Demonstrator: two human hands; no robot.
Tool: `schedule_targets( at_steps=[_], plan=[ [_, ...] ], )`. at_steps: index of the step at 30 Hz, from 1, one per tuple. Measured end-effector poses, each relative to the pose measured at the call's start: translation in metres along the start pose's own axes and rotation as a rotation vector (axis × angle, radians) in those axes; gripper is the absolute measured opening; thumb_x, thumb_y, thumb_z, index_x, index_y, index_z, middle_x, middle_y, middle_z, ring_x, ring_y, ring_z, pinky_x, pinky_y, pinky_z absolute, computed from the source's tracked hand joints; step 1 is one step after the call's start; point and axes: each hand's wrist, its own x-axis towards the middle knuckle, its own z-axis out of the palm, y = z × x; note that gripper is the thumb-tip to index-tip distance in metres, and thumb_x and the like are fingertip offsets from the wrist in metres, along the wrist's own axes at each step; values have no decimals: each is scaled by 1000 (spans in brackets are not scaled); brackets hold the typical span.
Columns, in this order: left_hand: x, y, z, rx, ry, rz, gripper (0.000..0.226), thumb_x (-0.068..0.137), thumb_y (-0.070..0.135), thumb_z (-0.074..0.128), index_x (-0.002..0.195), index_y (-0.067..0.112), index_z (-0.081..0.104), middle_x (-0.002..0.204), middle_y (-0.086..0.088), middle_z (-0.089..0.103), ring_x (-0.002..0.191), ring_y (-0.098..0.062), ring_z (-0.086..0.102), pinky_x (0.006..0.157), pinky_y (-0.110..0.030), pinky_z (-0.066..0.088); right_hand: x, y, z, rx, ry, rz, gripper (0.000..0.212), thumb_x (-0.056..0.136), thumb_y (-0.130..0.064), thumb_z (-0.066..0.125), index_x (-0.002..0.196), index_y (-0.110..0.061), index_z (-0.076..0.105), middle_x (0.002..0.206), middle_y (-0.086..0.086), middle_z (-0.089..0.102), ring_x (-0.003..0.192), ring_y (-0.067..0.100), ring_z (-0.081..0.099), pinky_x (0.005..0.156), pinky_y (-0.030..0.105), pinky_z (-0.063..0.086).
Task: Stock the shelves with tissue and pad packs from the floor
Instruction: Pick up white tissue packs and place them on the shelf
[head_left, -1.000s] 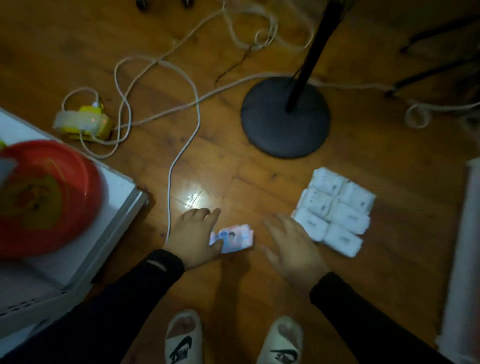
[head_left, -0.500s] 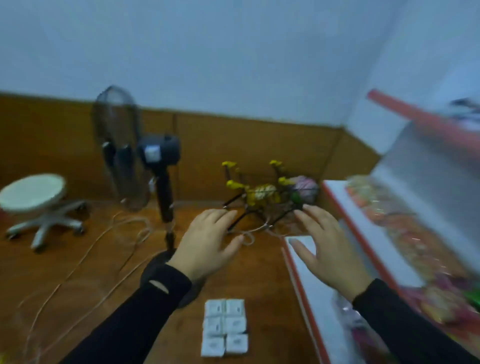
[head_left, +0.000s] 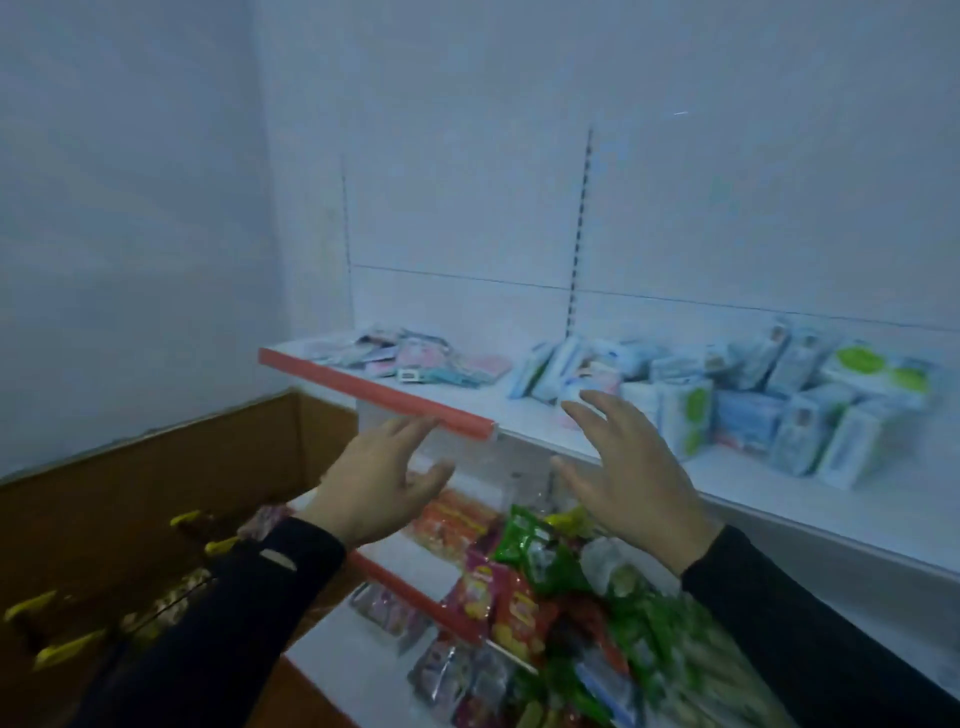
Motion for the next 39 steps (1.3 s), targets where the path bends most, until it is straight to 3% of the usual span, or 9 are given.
schedule_targets(
  at_steps=[6, 12, 17, 25, 30, 33, 36, 39],
  plan=[
    [95, 90, 61, -62, -92, 169, 67, 90, 59, 41, 146, 23, 35, 144, 1, 44, 132, -15, 36, 106, -27, 29, -18, 111, -43, -90, -81, 152, 60, 93, -54, 44, 144, -22, 38, 152, 2, 33, 140, 21, 28, 114, 41, 29],
    [175, 154, 111, -103, -92, 211, 66, 89, 60, 40, 145, 25, 37, 146, 6, 42, 133, -11, 35, 105, -24, 28, 4, 207, -60, -133, -66, 156, 58, 88, -52, 46, 134, -16, 51, 138, 6, 48, 126, 25, 45, 105, 42, 40],
    [224, 168, 143, -109, -98, 166, 54, 94, 41, 50, 143, 22, 39, 144, 1, 45, 132, -16, 37, 106, -28, 29, 26, 247, -56, -123, -53, 142, 52, 91, -39, 56, 136, -15, 49, 141, 10, 45, 129, 28, 42, 106, 37, 34],
    [297, 152, 164, -97, -128, 179, 53, 89, 20, 53, 141, 20, 42, 139, -2, 48, 129, -20, 41, 107, -30, 32, 87, 277, -31, -244, -173, 65, 61, 91, -23, 57, 147, -22, 33, 151, 6, 32, 138, 23, 29, 113, 36, 25],
    [337, 144, 177, -23, -216, 134, 63, 84, 43, 59, 141, 22, 41, 133, -8, 47, 124, -30, 41, 104, -36, 35, 105, 283, -20, -264, -238, 142, 45, 96, -27, 51, 139, -24, 40, 128, -1, 49, 111, 18, 49, 90, 33, 44],
    [350, 146, 188, 35, -294, 101, 76, 77, 64, 59, 137, 22, 40, 126, -11, 47, 117, -31, 44, 100, -39, 39, 111, 285, -21, -200, -173, 226, 43, 98, -28, 48, 140, -22, 40, 130, 0, 49, 113, 19, 49, 91, 35, 45],
    [358, 147, 201, 47, -271, 74, 75, 70, 66, 64, 127, 23, 39, 118, -11, 50, 108, -31, 47, 89, -39, 43, 115, 286, -23, -157, -106, 300, 44, 99, -32, 46, 141, -22, 40, 131, 2, 50, 112, 20, 52, 90, 36, 46],
    [360, 148, 201, 77, -240, 97, 61, 76, 58, 61, 120, 22, 38, 113, -12, 54, 103, -31, 49, 83, -39, 43, 117, 287, -27, -146, -68, 344, 45, 99, -35, 46, 141, -22, 39, 131, 4, 50, 112, 21, 52, 89, 32, 42]
  ],
)
